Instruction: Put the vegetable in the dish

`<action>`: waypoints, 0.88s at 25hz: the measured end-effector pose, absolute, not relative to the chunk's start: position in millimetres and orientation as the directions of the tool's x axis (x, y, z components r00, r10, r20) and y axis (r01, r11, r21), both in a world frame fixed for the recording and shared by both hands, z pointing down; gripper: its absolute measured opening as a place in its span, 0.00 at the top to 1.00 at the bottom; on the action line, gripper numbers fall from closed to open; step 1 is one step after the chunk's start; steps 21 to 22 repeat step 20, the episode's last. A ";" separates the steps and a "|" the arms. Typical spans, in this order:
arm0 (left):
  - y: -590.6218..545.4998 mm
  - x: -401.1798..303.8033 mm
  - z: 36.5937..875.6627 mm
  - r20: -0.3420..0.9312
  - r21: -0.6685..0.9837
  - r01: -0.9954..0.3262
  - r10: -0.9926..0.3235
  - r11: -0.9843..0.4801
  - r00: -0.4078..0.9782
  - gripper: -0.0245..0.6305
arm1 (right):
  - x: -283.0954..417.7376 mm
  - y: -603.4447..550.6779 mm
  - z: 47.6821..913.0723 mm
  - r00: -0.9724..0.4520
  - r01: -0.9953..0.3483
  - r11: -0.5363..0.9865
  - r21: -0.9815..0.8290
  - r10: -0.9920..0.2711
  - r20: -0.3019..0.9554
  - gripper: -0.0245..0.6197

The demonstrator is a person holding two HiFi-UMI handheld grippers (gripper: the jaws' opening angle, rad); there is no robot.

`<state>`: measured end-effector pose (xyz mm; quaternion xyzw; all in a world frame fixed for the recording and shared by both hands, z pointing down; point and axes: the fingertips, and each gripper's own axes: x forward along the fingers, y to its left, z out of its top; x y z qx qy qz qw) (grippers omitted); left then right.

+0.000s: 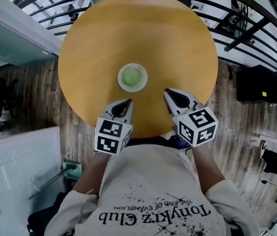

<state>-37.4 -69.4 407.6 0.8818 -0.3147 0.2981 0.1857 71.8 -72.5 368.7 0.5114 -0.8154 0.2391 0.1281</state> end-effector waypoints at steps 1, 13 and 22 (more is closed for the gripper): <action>-68.8 -36.6 408.8 0.646 0.143 -0.663 -0.438 -0.735 0.625 0.93 | 71.4 -72.8 368.8 -0.447 -0.894 0.365 -0.260 -0.771 0.453 0.92; -61.4 -36.0 418.6 0.664 0.150 -0.654 -0.415 -0.742 0.623 0.93 | 70.5 -72.9 372.4 -0.461 -0.886 0.367 -0.285 -0.767 0.446 0.92; -63.5 -38.5 416.6 0.665 0.154 -0.650 -0.408 -0.744 0.625 0.93 | 65.9 -76.8 369.5 -0.470 -0.881 0.377 -0.285 -0.761 0.448 0.92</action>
